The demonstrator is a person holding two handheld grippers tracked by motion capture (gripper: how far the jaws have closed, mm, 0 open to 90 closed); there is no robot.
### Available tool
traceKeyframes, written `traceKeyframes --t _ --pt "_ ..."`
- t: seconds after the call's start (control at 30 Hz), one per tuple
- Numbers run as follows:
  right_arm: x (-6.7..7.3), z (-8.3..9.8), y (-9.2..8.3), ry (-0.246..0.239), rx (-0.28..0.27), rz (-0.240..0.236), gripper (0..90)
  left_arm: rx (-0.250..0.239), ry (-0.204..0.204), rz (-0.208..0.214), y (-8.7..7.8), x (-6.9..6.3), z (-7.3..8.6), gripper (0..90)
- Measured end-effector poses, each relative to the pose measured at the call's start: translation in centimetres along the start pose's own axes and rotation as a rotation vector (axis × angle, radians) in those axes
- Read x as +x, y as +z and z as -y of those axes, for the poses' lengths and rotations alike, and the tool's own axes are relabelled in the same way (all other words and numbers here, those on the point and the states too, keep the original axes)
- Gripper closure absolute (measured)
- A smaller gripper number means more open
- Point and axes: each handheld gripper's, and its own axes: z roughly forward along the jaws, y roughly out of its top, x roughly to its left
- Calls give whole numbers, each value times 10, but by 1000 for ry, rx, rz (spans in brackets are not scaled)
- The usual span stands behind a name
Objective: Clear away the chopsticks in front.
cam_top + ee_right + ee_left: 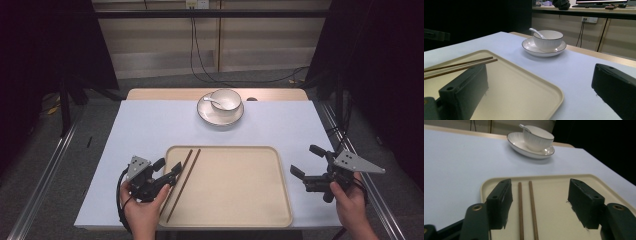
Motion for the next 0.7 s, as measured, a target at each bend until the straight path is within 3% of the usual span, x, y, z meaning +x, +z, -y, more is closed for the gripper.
traceKeyframes --t 0.27,0.7 --pt "1 -1 0 -9 2 -2 0 -39 2 35 -1 -2 -19 236" --pt "2 -2 -1 -16 0 -2 0 -72 15 28 -12 5 -42 184"
